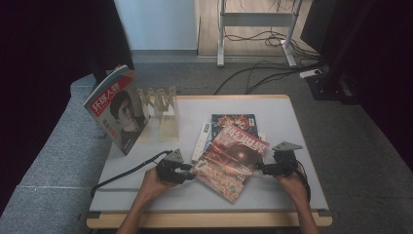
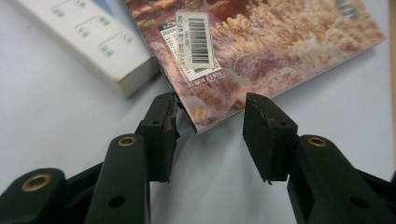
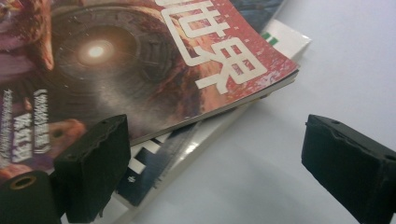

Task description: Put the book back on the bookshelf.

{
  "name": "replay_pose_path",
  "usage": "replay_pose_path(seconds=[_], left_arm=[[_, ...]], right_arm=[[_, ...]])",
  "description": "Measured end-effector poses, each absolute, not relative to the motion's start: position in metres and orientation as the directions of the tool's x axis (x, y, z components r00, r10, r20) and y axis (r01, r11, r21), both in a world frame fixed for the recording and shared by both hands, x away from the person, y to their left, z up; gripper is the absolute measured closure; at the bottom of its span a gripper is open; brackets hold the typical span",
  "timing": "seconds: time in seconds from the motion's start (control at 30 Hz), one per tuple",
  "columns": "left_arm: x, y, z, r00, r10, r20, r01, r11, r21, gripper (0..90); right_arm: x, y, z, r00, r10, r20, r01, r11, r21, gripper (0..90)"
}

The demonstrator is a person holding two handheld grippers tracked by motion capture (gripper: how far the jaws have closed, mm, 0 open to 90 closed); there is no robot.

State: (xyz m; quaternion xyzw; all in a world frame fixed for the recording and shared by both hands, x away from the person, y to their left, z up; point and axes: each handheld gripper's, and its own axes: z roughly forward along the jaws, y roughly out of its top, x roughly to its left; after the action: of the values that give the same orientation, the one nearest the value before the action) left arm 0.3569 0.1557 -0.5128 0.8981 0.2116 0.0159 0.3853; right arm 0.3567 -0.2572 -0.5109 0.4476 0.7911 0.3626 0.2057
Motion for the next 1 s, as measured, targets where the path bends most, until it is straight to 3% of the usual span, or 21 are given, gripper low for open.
replay_pose_path(seconds=[0.13,0.33,0.5,0.7,1.0], left_arm=[[0.356,0.151,-0.513,0.914,0.386,-0.125,0.356,-0.613,0.705,52.0],[0.359,0.156,-0.505,0.901,0.426,-0.086,0.359,-0.618,0.699,29.8],[0.368,0.158,-0.498,0.863,0.497,-0.091,0.396,-0.553,0.733,15.3],[0.376,0.151,-0.511,0.84,0.536,-0.079,0.421,-0.554,0.718,6.1],[0.375,0.146,-0.524,0.839,0.544,-0.018,0.397,-0.588,0.705,5.9]], right_arm=[[0.356,-0.262,-0.51,-0.507,0.862,0.0,0.563,0.331,0.757,7.9],[0.354,-0.269,-0.509,-0.498,0.867,0.004,0.567,0.322,0.758,7.9],[0.353,-0.272,-0.508,-0.495,0.869,0.005,0.569,0.32,0.758,7.9],[0.351,-0.273,-0.505,-0.498,0.867,0.009,0.566,0.317,0.761,7.8],[0.349,-0.27,-0.501,-0.51,0.86,0.035,0.565,0.304,0.767,1.8]])
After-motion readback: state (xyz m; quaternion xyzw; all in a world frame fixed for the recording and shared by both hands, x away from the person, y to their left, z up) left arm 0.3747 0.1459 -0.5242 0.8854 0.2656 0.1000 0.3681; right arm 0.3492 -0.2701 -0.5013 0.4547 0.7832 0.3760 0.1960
